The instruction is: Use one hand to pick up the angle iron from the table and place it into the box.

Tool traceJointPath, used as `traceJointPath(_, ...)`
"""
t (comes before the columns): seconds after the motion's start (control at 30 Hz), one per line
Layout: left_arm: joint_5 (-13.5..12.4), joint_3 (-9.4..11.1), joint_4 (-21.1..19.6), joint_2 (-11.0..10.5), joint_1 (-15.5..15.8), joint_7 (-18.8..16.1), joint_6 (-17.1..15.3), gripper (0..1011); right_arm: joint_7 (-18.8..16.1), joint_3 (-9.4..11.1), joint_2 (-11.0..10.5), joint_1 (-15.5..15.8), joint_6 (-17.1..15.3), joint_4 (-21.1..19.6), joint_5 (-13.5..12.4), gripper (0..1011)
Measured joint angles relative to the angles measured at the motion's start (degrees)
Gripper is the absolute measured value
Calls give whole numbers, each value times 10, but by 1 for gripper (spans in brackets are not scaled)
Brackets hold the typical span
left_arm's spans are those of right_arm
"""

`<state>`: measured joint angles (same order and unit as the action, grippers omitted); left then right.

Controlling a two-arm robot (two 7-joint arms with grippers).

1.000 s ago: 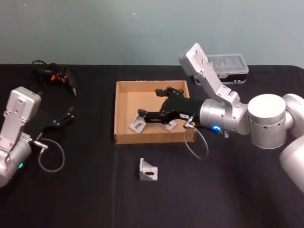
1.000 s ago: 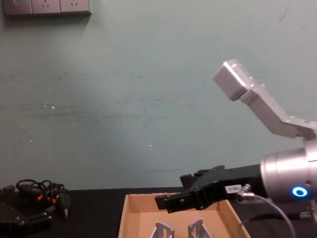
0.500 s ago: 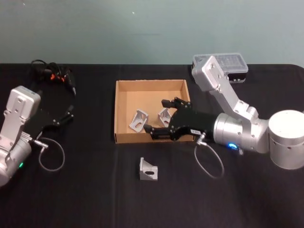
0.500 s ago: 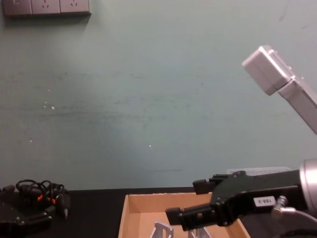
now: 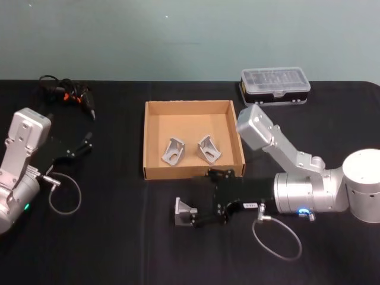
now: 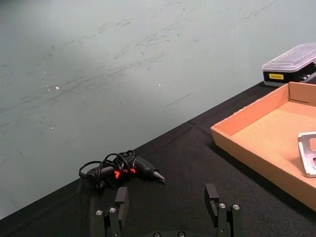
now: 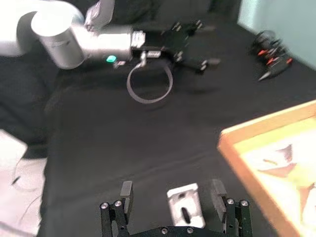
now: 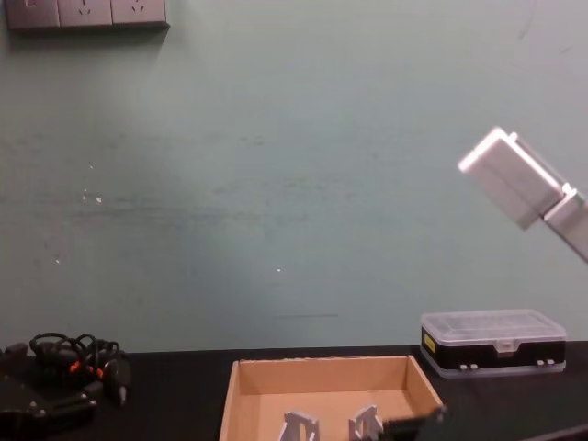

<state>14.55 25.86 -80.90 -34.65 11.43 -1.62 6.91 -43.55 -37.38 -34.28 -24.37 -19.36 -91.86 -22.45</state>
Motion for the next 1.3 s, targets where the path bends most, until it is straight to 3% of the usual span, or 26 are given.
traceJointPath(0.23,0,0,0,0,0,0,0,1011,-29,-31,-10,-19,-6,27,2,1004)
traceJointPath(0.5,0,0,0,0,0,0,0,1011,-34,-50,-10,-37,-4,60,4,1004)
traceJointPath(0.77,0,0,0,0,0,0,0,1011,-41,-71,9,-62,9,105,4,1004)
traceJointPath(1.3,0,0,0,0,0,0,0,1011,-52,-104,35,-96,22,145,8,1004)
